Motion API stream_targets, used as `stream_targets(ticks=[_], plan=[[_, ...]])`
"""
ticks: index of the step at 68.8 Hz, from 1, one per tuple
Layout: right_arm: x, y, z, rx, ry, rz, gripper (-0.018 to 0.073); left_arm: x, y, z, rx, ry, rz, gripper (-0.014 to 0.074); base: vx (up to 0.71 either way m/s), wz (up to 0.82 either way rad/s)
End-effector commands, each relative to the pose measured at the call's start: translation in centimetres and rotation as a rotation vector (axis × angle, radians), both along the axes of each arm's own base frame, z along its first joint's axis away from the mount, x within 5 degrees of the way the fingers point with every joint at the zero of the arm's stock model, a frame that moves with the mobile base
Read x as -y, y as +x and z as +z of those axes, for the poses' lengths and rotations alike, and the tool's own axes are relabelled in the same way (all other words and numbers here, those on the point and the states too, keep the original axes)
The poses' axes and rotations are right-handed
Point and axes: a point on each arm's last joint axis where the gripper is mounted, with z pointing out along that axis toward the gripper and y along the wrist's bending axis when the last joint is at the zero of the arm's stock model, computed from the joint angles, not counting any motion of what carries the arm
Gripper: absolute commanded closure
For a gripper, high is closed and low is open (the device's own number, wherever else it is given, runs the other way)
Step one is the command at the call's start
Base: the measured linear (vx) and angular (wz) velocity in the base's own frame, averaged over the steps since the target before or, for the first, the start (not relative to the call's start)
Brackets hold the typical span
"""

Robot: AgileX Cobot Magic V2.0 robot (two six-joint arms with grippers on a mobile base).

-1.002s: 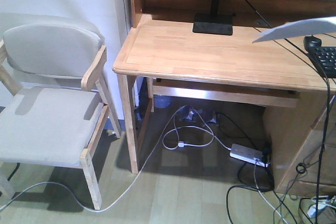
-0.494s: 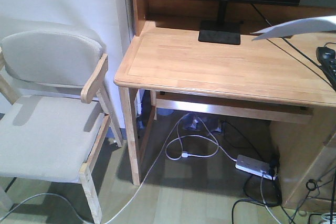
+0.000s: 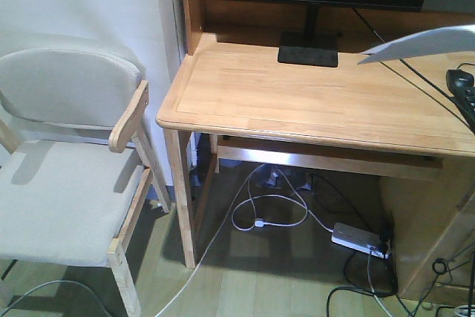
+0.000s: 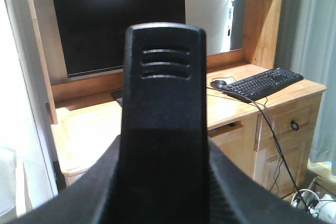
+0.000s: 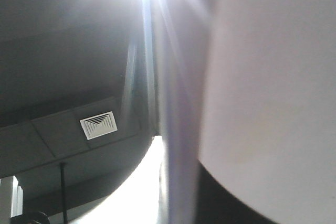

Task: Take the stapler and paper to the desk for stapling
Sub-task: 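Drive the base up to the wooden desk holding stapler and paper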

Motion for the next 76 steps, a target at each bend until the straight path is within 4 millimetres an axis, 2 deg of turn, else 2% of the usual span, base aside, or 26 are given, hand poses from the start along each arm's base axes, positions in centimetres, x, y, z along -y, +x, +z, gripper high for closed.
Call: stream_targets(ticks=[1,76], plan=[[0.17,-0.45,0.97,0.054,0.02,0.0,0.0569,0.11,0.01,1.73,0.097,-0.068,-0.01,0.0603,0.02,-0.02],[0.2,-0.51,0.98,0.056,0.021,0.0,0.0569,0.11,0.01,1.73,0.097,-0.068,-0.01,0.0603,0.1,-0.07]])
